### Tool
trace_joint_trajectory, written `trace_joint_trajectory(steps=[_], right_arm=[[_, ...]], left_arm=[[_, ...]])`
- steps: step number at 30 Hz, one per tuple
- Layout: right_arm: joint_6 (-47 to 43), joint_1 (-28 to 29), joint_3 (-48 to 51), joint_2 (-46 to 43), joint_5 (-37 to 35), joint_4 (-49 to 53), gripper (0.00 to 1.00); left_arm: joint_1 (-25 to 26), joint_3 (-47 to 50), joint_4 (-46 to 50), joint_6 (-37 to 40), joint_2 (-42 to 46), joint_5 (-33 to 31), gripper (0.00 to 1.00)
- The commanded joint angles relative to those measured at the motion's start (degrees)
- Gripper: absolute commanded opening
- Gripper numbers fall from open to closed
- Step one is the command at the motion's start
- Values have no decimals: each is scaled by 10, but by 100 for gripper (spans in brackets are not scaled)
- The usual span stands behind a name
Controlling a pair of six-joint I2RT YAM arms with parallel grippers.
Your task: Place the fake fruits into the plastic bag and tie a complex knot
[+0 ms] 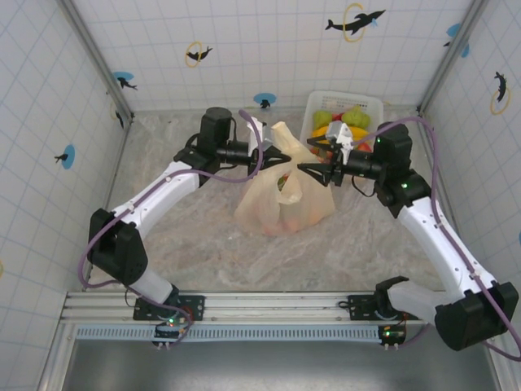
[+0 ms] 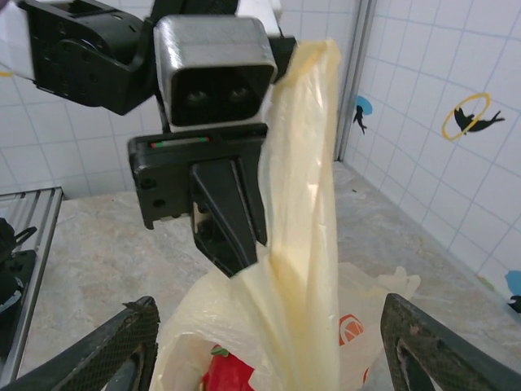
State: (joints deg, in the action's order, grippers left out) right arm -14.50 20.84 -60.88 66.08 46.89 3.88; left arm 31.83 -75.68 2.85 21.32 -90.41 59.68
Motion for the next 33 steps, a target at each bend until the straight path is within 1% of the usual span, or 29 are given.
trace_joint_trajectory(steps=[1, 2, 3, 5, 6, 8, 9, 10, 11, 14, 16, 18, 20, 24, 26, 27, 29, 33], right_arm=[[9, 11, -22, 32, -1, -9, 71], [8, 12, -26, 38, 0, -7, 67], [8, 13, -27, 40, 2, -6, 60], [7, 12, -22, 38, 2, -12, 50], [8, 12, -20, 35, 4, -16, 43], [8, 13, -16, 29, 11, -19, 23], [7, 12, -16, 26, 13, -19, 11], [5, 13, -15, 25, 15, -19, 3], [1, 12, -14, 23, 16, -17, 0], [-7, 13, -15, 25, 20, -10, 0], [-10, 12, -18, 27, 21, -3, 0], [-14, 13, -17, 26, 23, -4, 0], [-15, 15, -14, 26, 24, -9, 0], [-16, 16, -14, 26, 25, -8, 0], [-17, 16, -13, 26, 25, -8, 0], [-17, 16, -13, 26, 23, -7, 0], [-19, 16, -12, 26, 18, -5, 0], [-23, 13, -13, 26, 14, 1, 0]], left_arm=[[3, 3, -14, 1, 8, 4, 0], [3, 4, -14, 0, 8, 4, 0], [3, 4, -14, 1, 8, 4, 0], [3, 4, -14, 2, 8, 0, 0], [3, 3, -14, 2, 7, 0, 0], [3, 0, -12, 3, 5, -3, 0], [3, 0, -9, 5, 5, 0, 0], [3, -2, -6, 9, 5, 7, 0], [2, -2, -11, 7, 4, 15, 5], [2, -4, -45, -25, 0, 29, 25], [2, -16, -44, -34, -7, 47, 38], [3, -21, -45, -32, -11, 54, 43], [4, -25, -47, -30, -17, 59, 47], [7, -35, -47, -35, -31, 74, 48], [9, -36, -46, -35, -33, 75, 42], [9, -36, -47, -35, -33, 75, 38], [9, -34, -46, -33, -31, 73, 32], [9, -31, -29, -18, -25, 72, 26]])
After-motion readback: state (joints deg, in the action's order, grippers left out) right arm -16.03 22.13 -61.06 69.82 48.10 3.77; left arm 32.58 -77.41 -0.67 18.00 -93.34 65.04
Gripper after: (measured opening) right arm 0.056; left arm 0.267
